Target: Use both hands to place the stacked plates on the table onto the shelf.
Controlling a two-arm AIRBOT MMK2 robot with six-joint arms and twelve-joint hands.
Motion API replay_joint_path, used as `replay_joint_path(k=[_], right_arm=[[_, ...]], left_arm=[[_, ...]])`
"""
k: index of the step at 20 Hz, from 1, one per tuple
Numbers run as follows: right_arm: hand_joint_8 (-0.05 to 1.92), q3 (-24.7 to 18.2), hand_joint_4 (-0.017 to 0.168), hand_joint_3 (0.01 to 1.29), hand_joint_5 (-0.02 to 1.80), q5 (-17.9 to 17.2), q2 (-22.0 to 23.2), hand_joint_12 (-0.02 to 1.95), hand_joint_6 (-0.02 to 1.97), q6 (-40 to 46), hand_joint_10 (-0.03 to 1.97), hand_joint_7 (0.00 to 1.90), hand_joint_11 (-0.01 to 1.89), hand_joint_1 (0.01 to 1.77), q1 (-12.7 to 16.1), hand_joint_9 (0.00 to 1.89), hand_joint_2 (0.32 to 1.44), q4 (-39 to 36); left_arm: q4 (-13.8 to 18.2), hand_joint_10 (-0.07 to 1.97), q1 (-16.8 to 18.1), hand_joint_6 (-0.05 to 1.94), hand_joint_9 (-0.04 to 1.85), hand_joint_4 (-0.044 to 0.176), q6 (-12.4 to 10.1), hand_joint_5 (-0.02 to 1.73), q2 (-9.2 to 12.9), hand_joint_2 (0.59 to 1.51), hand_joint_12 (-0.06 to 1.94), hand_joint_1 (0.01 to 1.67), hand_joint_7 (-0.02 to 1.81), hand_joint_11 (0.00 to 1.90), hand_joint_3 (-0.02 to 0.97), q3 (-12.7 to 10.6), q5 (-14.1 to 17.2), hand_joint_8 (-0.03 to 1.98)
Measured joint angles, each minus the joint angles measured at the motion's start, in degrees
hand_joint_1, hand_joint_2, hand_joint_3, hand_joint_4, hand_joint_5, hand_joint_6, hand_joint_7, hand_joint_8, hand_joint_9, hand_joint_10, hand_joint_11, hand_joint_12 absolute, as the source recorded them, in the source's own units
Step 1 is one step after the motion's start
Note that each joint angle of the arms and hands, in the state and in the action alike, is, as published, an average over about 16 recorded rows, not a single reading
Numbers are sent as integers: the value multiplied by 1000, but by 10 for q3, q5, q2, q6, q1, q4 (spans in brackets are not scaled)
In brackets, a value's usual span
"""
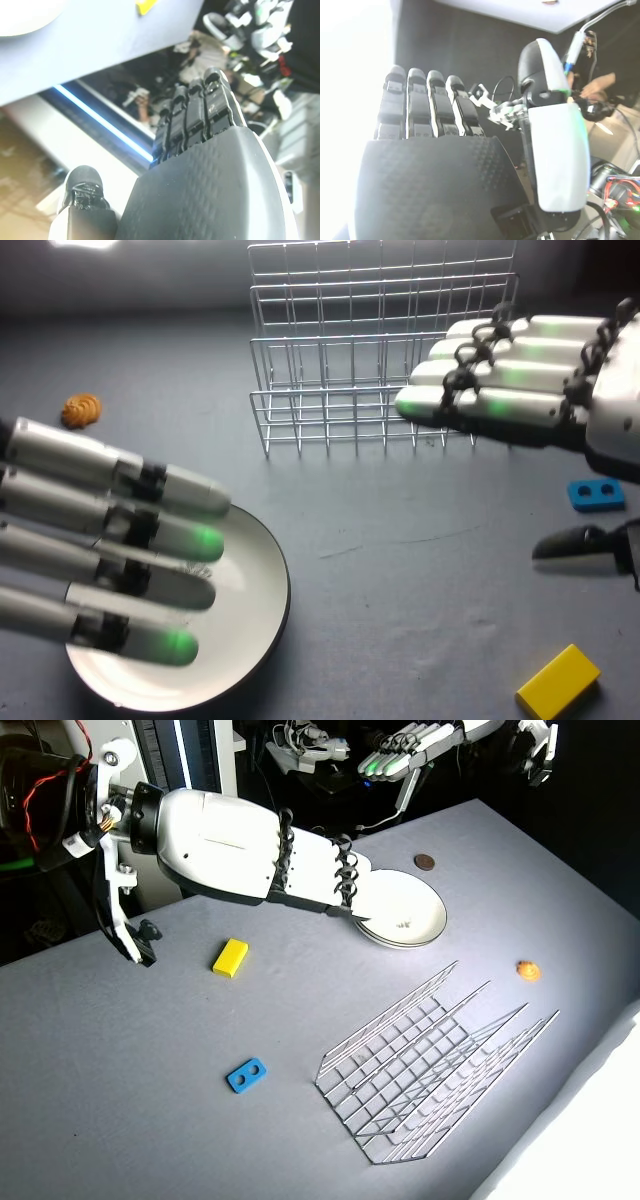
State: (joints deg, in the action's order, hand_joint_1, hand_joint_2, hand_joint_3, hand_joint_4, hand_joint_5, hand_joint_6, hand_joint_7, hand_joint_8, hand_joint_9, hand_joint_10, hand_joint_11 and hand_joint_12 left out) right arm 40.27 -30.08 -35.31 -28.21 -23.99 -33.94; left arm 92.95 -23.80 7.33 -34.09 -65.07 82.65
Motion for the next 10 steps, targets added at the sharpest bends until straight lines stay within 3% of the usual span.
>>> replay_joint_path(k=[5,10], right_arm=[[13,-6,-1,14,20,5,0,-8,19,2,5,21,20,844,3,17,1141,-8],[13,-9,-1,14,20,6,0,-8,19,2,5,21,20,977,3,17,1121,-12]], left_arm=[[-4,11,-55,5,19,0,14,33,0,1127,6,15,48,21,9,6,-30,12],[-21,12,-129,5,17,0,36,23,-3,1132,6,15,31,21,11,13,-85,12]])
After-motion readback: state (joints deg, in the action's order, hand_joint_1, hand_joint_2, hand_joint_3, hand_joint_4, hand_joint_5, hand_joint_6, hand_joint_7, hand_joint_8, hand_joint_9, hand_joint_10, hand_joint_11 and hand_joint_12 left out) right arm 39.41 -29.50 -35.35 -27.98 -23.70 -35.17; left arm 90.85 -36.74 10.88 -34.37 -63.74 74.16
